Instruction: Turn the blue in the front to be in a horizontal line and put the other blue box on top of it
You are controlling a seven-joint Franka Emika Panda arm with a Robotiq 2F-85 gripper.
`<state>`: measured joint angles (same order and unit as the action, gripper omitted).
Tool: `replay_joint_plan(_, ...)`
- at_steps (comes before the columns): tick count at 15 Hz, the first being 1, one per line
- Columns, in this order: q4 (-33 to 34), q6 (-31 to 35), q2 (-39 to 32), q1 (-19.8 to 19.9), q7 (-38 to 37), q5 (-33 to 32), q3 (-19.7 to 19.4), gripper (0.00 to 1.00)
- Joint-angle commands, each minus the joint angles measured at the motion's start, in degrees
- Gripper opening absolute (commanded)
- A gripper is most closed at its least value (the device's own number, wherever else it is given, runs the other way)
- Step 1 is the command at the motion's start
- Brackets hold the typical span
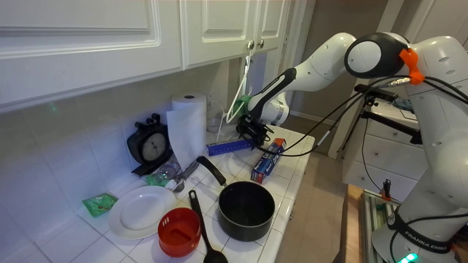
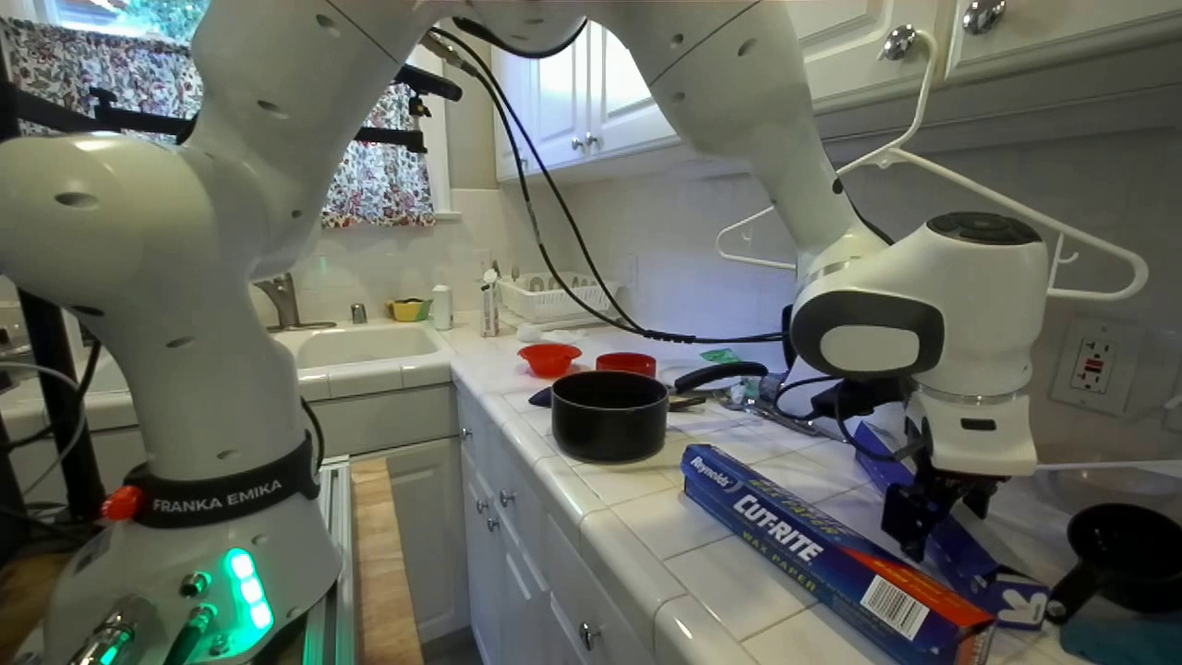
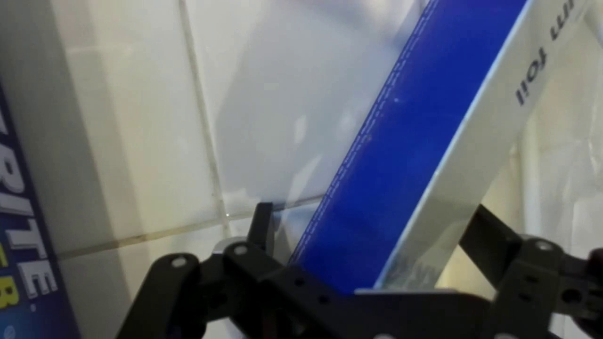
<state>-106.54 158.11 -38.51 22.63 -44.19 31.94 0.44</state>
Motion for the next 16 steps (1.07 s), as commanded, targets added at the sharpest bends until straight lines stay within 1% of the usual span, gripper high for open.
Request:
replay_joint_plan(1, 3.7, -7.6, -1.2, -3.9, -0.8, -1.6, -5.6, 1.00)
replay_joint_plan(3, 4.3, -9.5, -1.1, -6.1, -1.7, -3.5, -8.6, 1.00)
replay_joint_plan(5, 4.2, -9.2, -1.1, -8.3, -2.6, -6.0, -11.4, 1.00)
replay_joint_plan(8, 3.1, -5.7, -1.2, -12.8, -3.4, -12.4, -16.0, 1.00)
replay_joint_plan(10, 2.5, -3.9, -1.3, -14.9, -2.5, -16.4, -18.0, 1.00)
replay_joint_plan(13, 1.7, 0.0, -1.8, -16.0, 1.1, -20.0, -18.4, 1.00)
replay_joint_plan(16, 1.0, 4.4, -2.3, -14.9, 6.4, -20.3, -16.6, 1.00)
